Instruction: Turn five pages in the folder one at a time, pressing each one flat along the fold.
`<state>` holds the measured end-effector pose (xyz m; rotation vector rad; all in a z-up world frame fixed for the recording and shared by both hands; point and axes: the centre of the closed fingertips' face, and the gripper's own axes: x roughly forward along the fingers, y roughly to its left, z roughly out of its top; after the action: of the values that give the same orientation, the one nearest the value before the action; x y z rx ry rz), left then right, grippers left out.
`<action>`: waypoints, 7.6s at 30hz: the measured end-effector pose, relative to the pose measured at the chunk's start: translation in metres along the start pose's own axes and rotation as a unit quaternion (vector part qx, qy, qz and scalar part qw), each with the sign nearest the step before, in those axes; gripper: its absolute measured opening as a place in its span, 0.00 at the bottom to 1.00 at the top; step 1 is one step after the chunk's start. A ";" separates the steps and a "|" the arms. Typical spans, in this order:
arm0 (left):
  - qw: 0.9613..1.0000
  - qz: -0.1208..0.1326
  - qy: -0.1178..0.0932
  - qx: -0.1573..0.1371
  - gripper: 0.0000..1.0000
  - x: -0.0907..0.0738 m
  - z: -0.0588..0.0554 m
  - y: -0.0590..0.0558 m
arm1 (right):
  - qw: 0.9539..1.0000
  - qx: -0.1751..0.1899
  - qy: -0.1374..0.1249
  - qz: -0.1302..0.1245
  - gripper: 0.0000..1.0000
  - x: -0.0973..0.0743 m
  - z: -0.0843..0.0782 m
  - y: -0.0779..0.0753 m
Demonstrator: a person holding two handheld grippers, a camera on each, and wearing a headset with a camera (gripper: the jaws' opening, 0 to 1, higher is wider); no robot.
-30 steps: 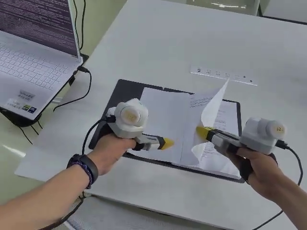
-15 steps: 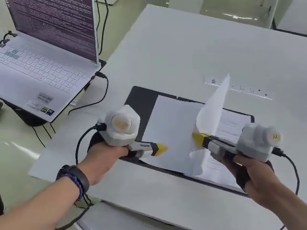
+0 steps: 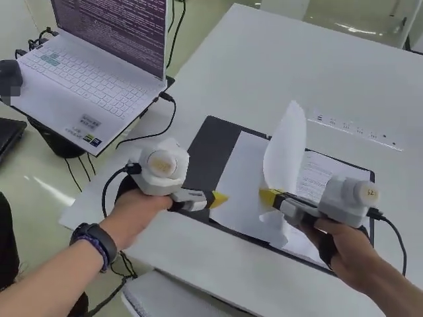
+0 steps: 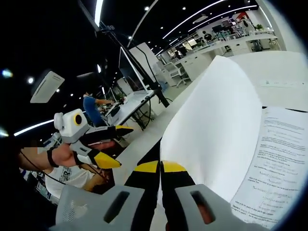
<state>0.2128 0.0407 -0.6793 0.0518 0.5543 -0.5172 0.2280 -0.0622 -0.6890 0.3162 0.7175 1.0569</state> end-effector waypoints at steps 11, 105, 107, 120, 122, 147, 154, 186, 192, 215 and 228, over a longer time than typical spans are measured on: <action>1.000 0.015 -0.011 -0.014 0.76 -0.011 -0.007 0.011 | 0.999 0.016 0.034 -0.011 0.00 0.027 -0.018 -0.004; 0.999 -0.045 0.017 -0.006 0.22 0.039 -0.019 -0.040 | 0.998 0.045 -0.013 -0.037 0.34 0.015 0.001 -0.045; 0.998 -0.046 0.032 -0.002 0.17 0.046 -0.026 -0.042 | 0.998 0.046 -0.013 -0.041 0.33 0.011 -0.001 -0.045; 0.996 -0.034 0.081 -0.017 0.00 0.059 -0.067 -0.035 | 0.997 0.054 -0.010 -0.059 0.32 -0.003 -0.011 -0.051; 0.995 -0.032 0.091 -0.018 0.00 0.060 -0.075 -0.033 | 0.997 0.053 -0.009 -0.058 0.32 -0.003 -0.011 -0.052; 0.993 -0.034 0.114 -0.007 0.00 0.073 -0.094 -0.025 | 0.994 0.046 -0.041 -0.093 0.20 -0.004 0.026 -0.115; 0.993 -0.030 0.116 -0.008 0.00 0.072 -0.093 -0.026 | 0.990 0.057 -0.054 -0.116 0.13 -0.002 0.032 -0.137; 0.992 -0.027 0.121 -0.021 0.00 0.072 -0.093 -0.026 | 0.984 0.075 -0.094 -0.133 0.00 0.010 0.039 -0.175; 0.992 -0.027 0.120 -0.022 0.00 0.072 -0.093 -0.026 | 0.979 0.086 -0.114 -0.148 0.00 0.012 0.050 -0.177; 0.992 -0.026 0.121 -0.027 0.00 0.071 -0.092 -0.026 | 0.969 0.099 -0.147 -0.170 0.00 0.028 0.068 -0.212; 0.992 -0.026 0.119 -0.029 0.00 0.074 -0.095 -0.023 | 0.962 0.104 -0.172 -0.184 0.00 0.032 0.079 -0.225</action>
<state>0.2094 0.0038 -0.7961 0.0445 0.8059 -0.5497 0.4433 -0.1332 -0.7691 0.5117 0.5464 0.5530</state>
